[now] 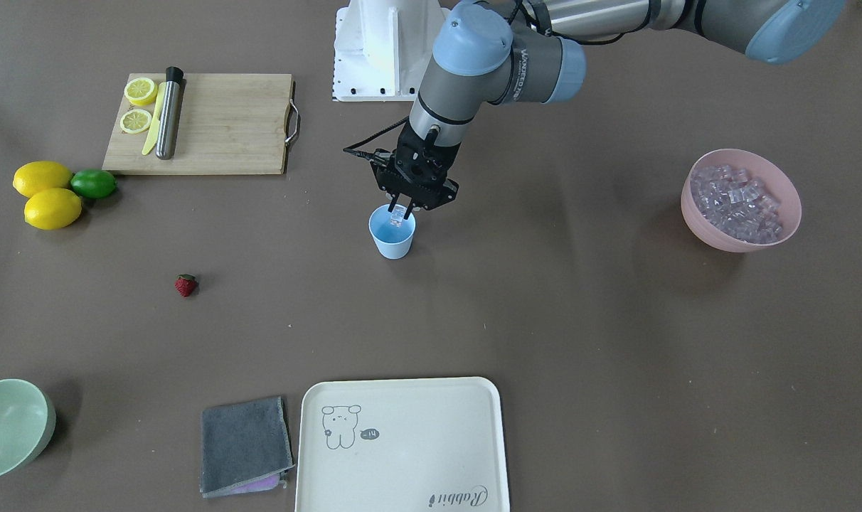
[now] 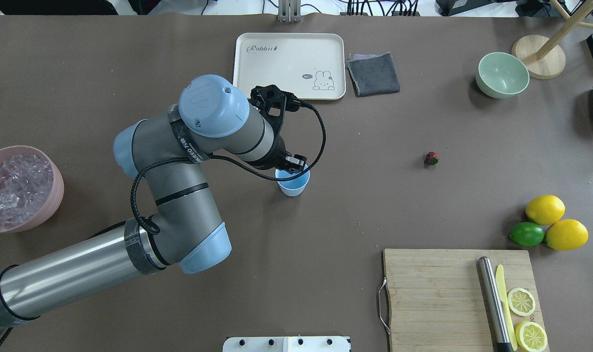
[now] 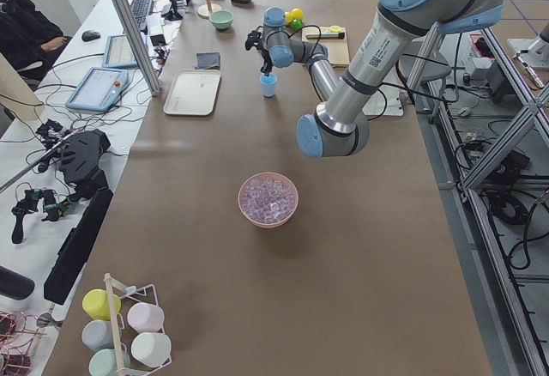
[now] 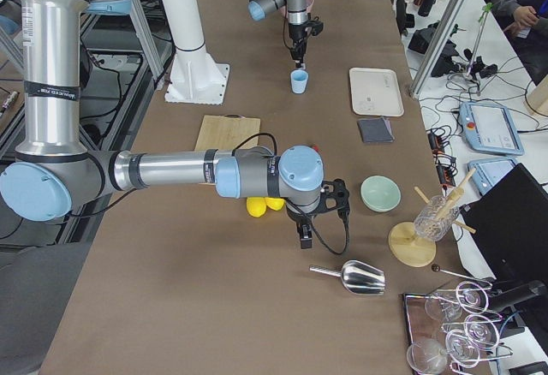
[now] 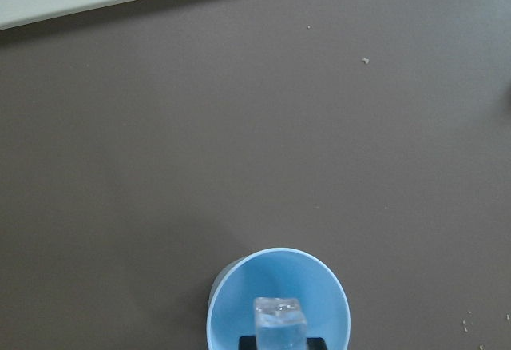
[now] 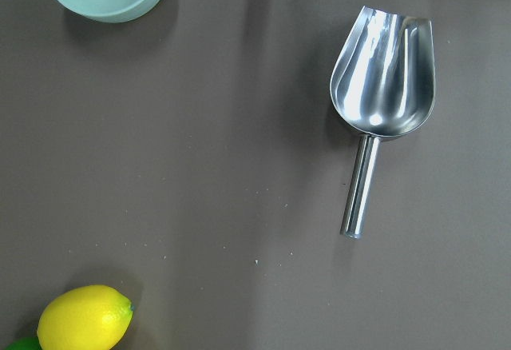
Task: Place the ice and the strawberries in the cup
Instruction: 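Open the left gripper to drop the ice cube into the cup, then move the left gripper back to the pink ice bowl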
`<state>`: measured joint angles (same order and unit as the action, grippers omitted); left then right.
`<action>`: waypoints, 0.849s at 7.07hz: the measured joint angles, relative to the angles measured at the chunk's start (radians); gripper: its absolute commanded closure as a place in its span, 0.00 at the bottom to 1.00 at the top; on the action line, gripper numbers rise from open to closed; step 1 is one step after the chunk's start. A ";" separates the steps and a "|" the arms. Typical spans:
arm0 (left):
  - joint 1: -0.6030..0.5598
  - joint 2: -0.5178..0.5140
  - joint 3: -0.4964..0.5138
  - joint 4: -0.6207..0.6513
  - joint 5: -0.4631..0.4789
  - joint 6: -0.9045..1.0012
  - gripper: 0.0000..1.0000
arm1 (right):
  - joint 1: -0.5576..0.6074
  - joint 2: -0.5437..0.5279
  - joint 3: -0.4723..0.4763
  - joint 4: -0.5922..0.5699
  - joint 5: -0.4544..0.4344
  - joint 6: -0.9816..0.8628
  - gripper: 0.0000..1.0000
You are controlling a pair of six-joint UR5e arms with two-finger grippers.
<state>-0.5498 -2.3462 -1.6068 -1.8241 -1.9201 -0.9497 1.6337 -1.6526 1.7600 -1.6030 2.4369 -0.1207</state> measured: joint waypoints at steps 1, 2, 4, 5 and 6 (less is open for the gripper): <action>0.000 -0.005 0.000 0.002 -0.001 -0.034 0.03 | 0.000 0.001 0.000 0.000 0.000 0.000 0.00; 0.000 -0.010 -0.001 0.006 -0.003 -0.052 0.03 | 0.000 0.005 0.000 0.000 0.000 0.002 0.00; -0.014 -0.011 -0.008 0.014 -0.013 -0.059 0.03 | 0.000 0.018 -0.003 -0.001 0.000 0.004 0.00; -0.051 0.005 -0.030 0.026 -0.048 -0.047 0.03 | 0.000 0.020 -0.004 0.000 0.004 0.001 0.00; -0.107 0.056 -0.082 0.057 -0.104 -0.007 0.03 | 0.000 0.018 -0.005 0.000 0.007 0.000 0.00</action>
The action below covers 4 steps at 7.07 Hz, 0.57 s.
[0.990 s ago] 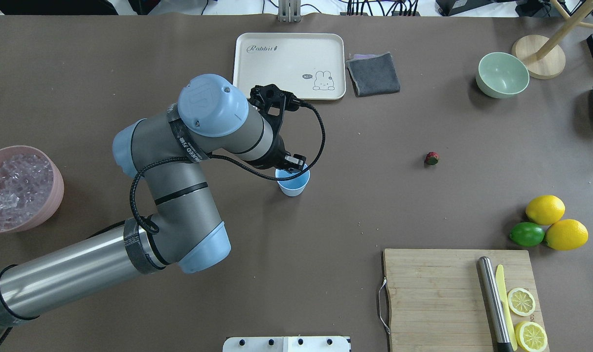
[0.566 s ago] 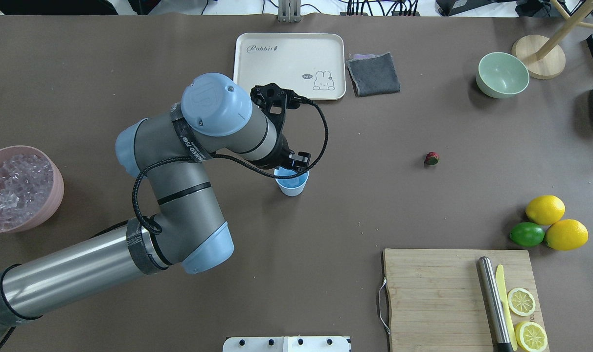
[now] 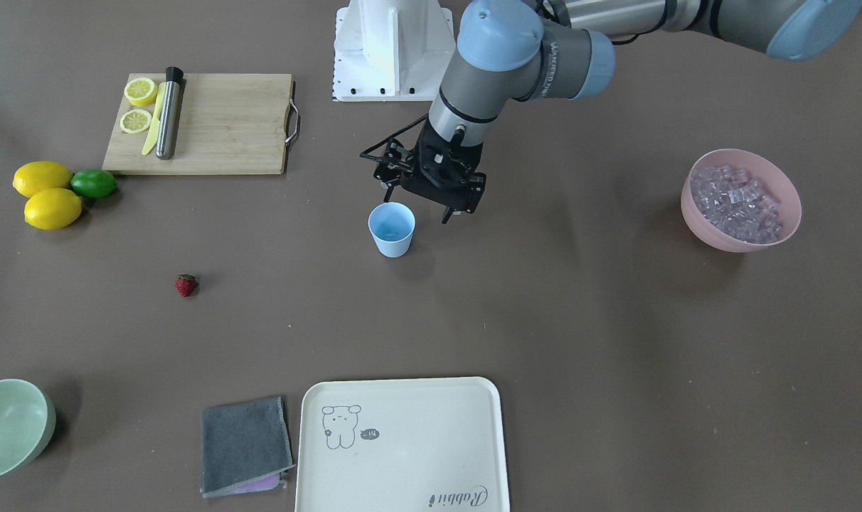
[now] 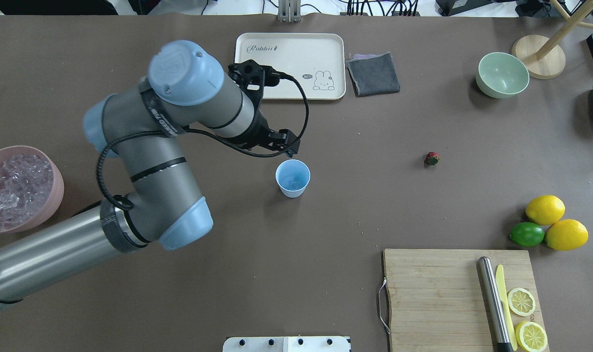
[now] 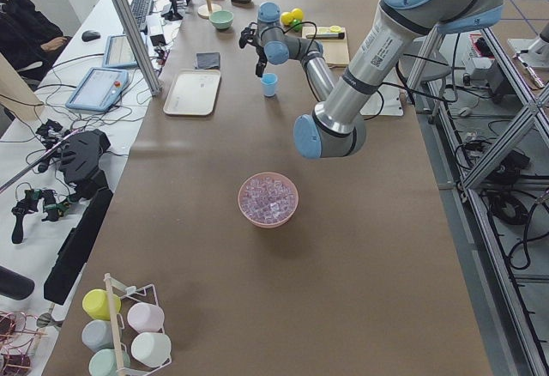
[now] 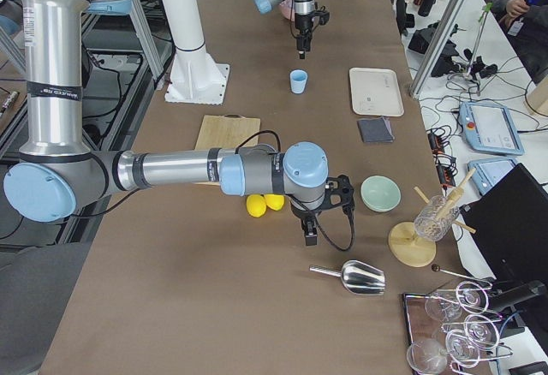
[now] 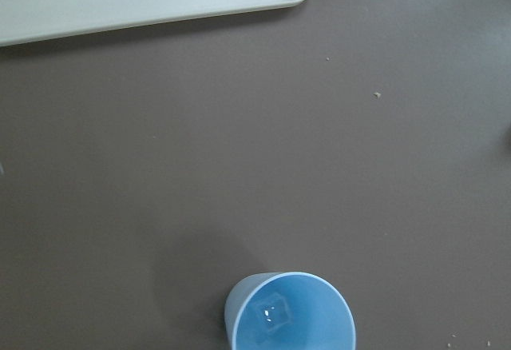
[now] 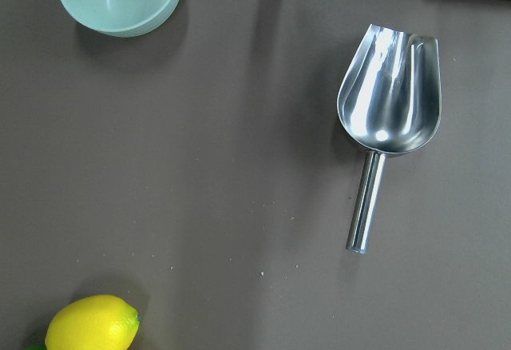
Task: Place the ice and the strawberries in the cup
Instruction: 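Move the left gripper back to the pink ice bowl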
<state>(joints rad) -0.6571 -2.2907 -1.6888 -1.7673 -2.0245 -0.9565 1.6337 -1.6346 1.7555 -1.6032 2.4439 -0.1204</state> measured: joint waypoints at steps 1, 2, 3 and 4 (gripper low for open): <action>-0.070 0.081 -0.084 0.050 -0.054 0.078 0.03 | 0.000 -0.002 0.002 0.000 0.001 0.001 0.00; -0.148 0.165 -0.168 0.104 -0.094 0.173 0.03 | 0.000 0.015 0.000 -0.002 -0.005 0.005 0.00; -0.230 0.246 -0.232 0.149 -0.136 0.287 0.03 | -0.001 0.046 -0.017 -0.006 -0.017 0.007 0.00; -0.316 0.348 -0.280 0.178 -0.182 0.437 0.03 | -0.001 0.065 -0.041 -0.005 -0.021 0.008 0.00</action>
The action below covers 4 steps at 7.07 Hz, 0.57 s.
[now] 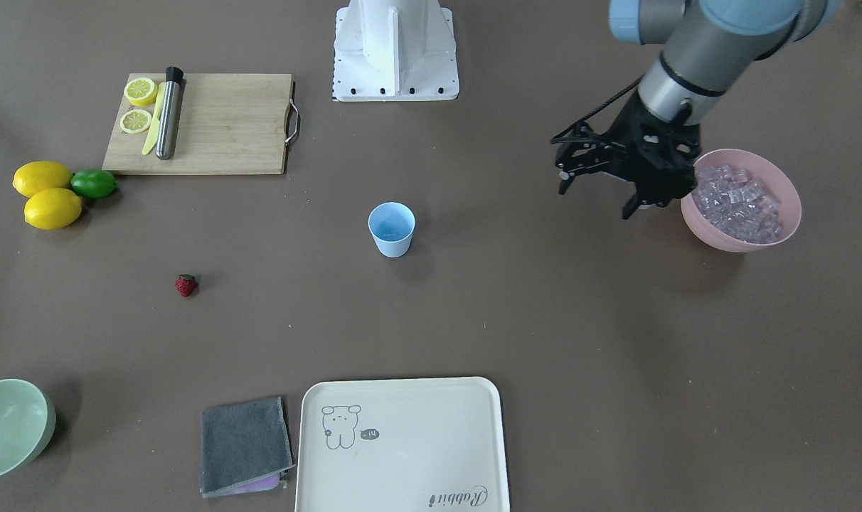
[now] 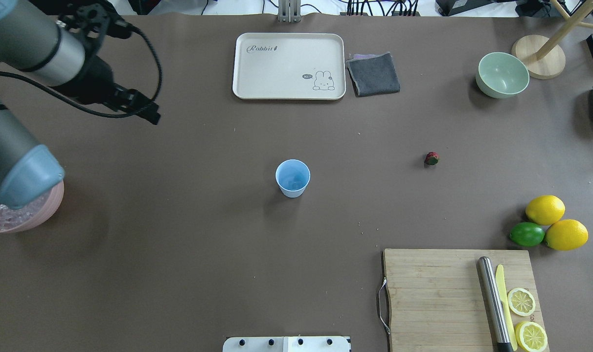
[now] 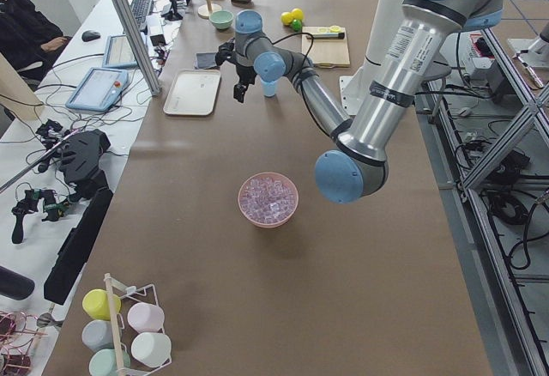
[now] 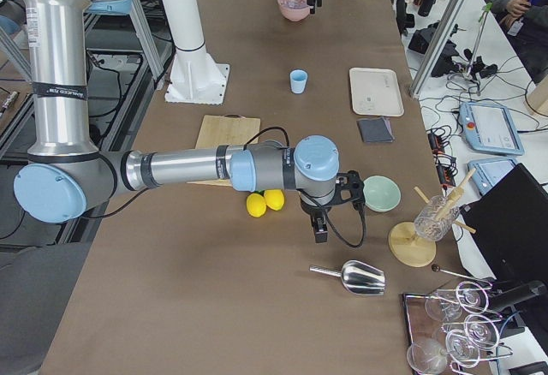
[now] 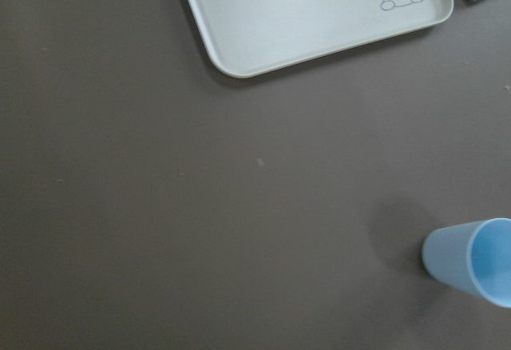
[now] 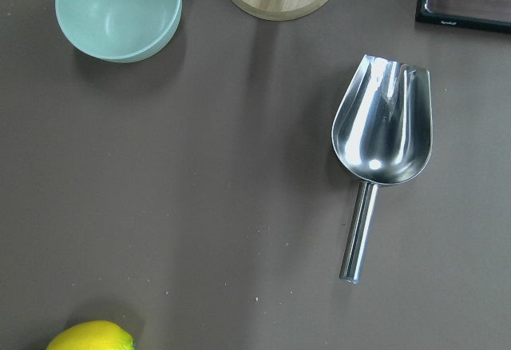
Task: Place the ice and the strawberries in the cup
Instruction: 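Move the left gripper back to the pink ice bowl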
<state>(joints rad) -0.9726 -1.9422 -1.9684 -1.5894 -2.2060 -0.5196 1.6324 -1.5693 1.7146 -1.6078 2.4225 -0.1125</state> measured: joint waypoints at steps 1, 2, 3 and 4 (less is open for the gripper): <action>-0.072 0.106 -0.023 0.009 -0.031 0.160 0.03 | 0.000 0.008 -0.013 0.001 0.000 0.000 0.00; -0.125 0.210 -0.024 0.008 -0.046 0.322 0.03 | 0.000 0.011 -0.017 0.002 0.001 0.000 0.00; -0.154 0.295 -0.010 0.001 -0.051 0.439 0.03 | 0.000 0.015 -0.019 0.003 0.000 -0.002 0.00; -0.165 0.353 0.018 -0.030 -0.052 0.493 0.03 | 0.000 0.018 -0.020 0.003 0.000 -0.004 0.00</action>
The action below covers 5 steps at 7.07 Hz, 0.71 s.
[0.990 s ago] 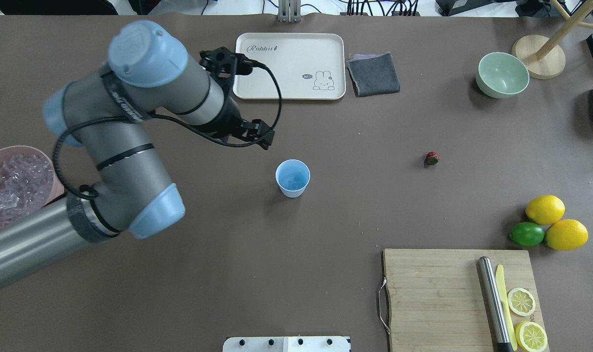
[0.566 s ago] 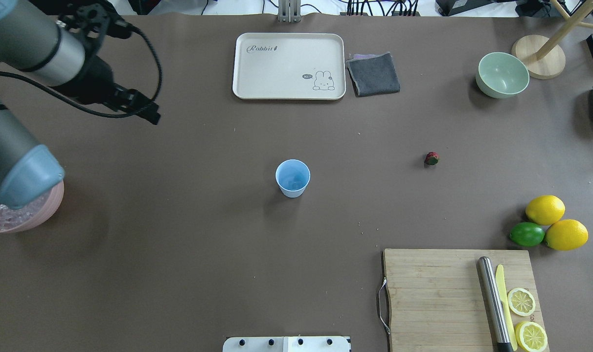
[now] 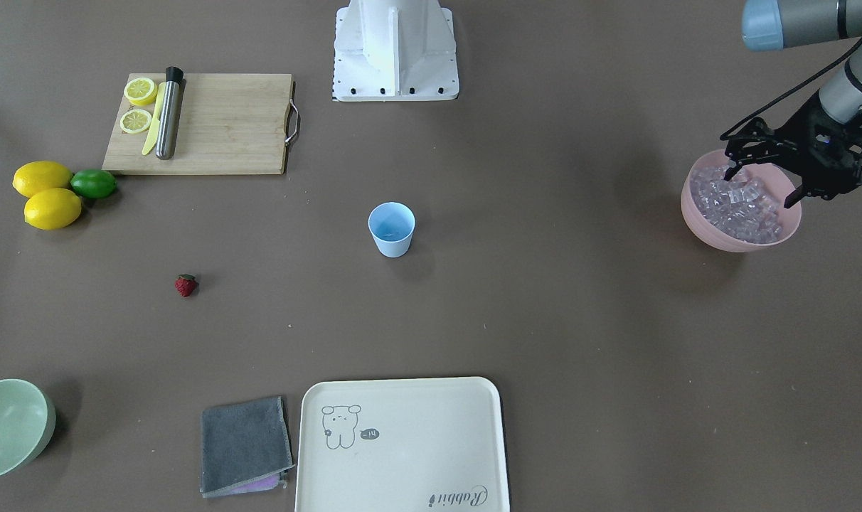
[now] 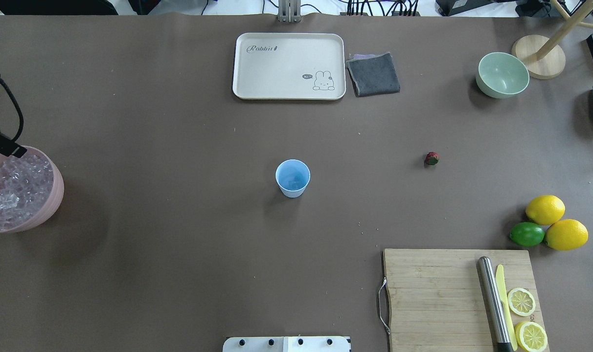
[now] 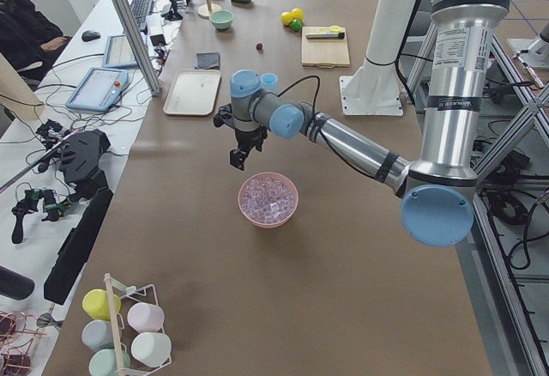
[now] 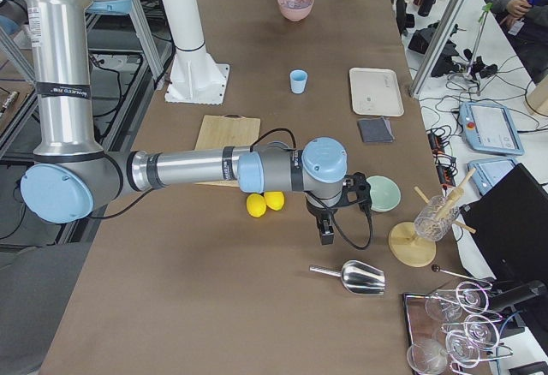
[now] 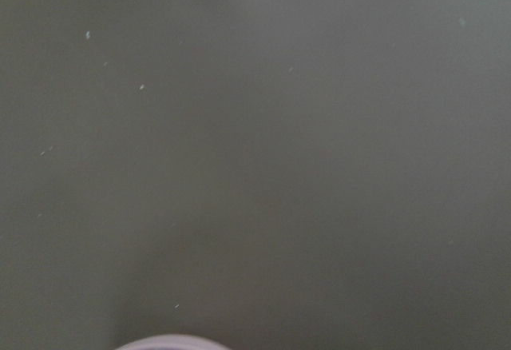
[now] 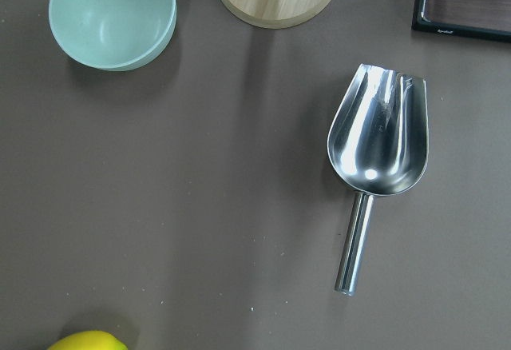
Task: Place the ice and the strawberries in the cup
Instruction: 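Move the left gripper back to the pink ice bowl, then lower the left gripper and grasp another ice cube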
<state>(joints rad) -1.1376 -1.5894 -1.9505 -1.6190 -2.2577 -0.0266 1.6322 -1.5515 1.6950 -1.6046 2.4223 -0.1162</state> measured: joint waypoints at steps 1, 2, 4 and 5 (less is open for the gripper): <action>-0.003 0.044 0.049 -0.072 -0.001 0.019 0.03 | 0.000 0.004 -0.001 0.000 -0.001 0.000 0.00; -0.003 0.070 0.099 -0.142 -0.006 0.021 0.03 | 0.000 0.006 -0.004 -0.001 -0.001 0.000 0.00; 0.005 0.085 0.145 -0.192 -0.016 0.017 0.03 | -0.001 0.007 -0.006 0.000 0.000 -0.003 0.00; 0.011 0.086 0.150 -0.197 -0.018 0.016 0.03 | -0.001 0.008 -0.007 0.000 0.000 -0.003 0.00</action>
<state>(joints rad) -1.1268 -1.5032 -1.8010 -1.8157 -2.2753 -0.0103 1.6311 -1.5437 1.6881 -1.6046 2.4219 -0.1195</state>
